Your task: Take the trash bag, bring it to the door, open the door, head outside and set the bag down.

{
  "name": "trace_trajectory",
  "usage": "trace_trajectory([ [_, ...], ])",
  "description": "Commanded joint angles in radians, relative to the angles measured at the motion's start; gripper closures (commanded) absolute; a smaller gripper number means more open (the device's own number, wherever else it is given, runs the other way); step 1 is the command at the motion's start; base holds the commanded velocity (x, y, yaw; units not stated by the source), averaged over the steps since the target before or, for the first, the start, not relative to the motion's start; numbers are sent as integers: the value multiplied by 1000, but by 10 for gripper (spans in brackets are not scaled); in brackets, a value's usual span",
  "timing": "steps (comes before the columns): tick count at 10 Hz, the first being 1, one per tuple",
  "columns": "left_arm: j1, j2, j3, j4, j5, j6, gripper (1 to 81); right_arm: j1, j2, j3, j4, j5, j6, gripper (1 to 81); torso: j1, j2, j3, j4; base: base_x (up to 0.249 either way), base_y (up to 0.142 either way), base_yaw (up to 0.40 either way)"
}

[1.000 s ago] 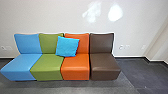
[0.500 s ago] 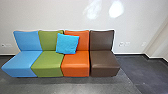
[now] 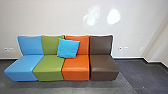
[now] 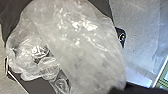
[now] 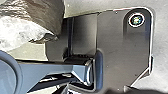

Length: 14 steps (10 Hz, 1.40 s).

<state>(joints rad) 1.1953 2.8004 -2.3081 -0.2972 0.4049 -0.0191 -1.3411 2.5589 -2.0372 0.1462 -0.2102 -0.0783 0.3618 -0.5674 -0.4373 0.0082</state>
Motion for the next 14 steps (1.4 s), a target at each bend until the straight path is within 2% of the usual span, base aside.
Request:
trace_trajectory([
  [1, 14, 88, -135, 92, 78, 8, 811, 26, -7, -23, -8, -81, -5, 10, -63, 97, -2, 0, 0, 0, 0],
  [3, 54, 114, -160, 102, 57, 8, 811, 12, 20, -62, -13, -80, -5, 10, -110, 172, 46, 0, 0, 0, 0],
  [4, 75, 117, -160, 121, 54, 11, 811, 3, 34, -83, -14, -78, -5, 10, -127, 197, 53, 0, 0, 0, 0],
  [5, 96, 124, -168, 141, 22, 11, 811, -5, 51, -104, -14, -77, -5, 10, -146, 227, 59, 0, 0, 0, 0],
  [9, 149, 170, -220, 190, -26, 11, 811, -34, 124, -182, -28, -77, -5, 10, -240, 371, 60, 0, 0, 0, 0],
  [10, 154, 176, -238, 191, -28, 11, 811, -42, 146, -213, -34, -77, -5, 10, -198, 305, 101, 0, 0, 0, 0],
  [11, 154, 179, -243, 191, -28, 11, 811, -45, 163, -236, -37, -77, -6, 10, -224, 347, 157, 0, 0, 0, 0],
  [14, 152, 188, -244, 194, -28, 15, 811, -56, 189, -268, -43, -77, -9, 10, -257, 405, 201, 0, 0, 0, 0],
])
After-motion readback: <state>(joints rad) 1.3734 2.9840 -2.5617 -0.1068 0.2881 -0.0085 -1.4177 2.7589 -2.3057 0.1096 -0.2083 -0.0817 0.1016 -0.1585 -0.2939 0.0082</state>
